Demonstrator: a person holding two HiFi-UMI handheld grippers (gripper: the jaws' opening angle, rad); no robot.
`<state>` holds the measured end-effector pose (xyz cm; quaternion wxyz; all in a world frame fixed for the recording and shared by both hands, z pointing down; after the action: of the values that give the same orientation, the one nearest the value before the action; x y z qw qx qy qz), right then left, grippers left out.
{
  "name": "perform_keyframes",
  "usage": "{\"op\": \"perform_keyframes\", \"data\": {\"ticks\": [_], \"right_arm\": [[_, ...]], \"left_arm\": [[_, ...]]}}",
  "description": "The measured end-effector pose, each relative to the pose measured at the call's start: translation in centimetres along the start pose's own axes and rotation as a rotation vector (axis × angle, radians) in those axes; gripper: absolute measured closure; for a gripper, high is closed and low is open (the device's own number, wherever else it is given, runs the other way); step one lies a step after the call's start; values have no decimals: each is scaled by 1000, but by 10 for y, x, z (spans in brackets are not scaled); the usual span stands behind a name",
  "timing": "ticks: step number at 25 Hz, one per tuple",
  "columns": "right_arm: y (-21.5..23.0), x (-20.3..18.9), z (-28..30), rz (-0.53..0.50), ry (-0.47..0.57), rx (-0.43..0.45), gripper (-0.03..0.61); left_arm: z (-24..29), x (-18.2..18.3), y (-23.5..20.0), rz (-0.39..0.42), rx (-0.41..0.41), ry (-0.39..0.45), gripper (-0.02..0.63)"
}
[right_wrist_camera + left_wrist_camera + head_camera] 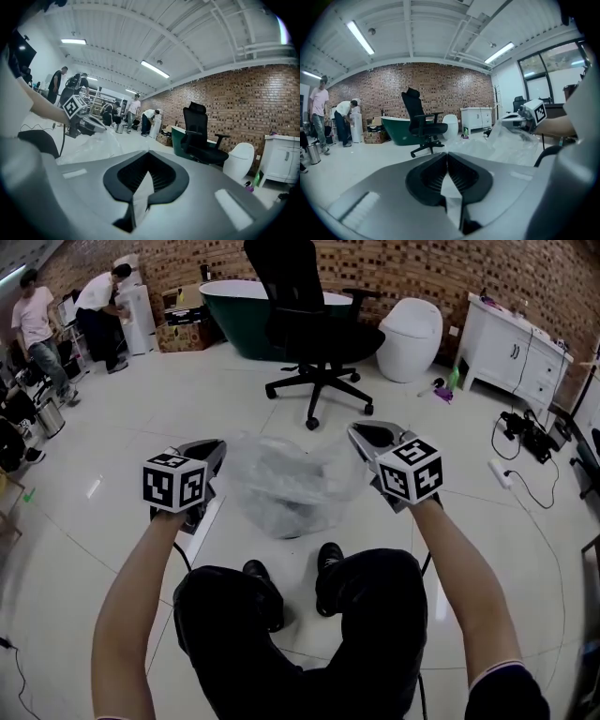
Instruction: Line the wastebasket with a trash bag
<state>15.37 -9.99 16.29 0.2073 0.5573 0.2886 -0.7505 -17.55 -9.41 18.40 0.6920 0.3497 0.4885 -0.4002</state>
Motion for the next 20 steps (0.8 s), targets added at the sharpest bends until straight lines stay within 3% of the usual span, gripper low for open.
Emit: {"op": "perform_keyframes", "data": {"ticks": [11,20], "right_arm": [[60,24,57,-37,60,66,577],[69,5,99,-25,28,141,577]], "left_arm": [[79,51,-11,18,13,67,599],[105,35,-26,-15,19,7,599]]}}
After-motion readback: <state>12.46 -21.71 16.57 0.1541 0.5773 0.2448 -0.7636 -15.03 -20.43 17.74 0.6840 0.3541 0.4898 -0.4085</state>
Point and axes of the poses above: the fingertips, and each gripper's own axes: z forward along the fingers, y to its right, x out of its top, the point moved 8 cm from there along -z, backward along the fingers, and after that the axes turned 7 degrees about x, right-handed, at the moved point
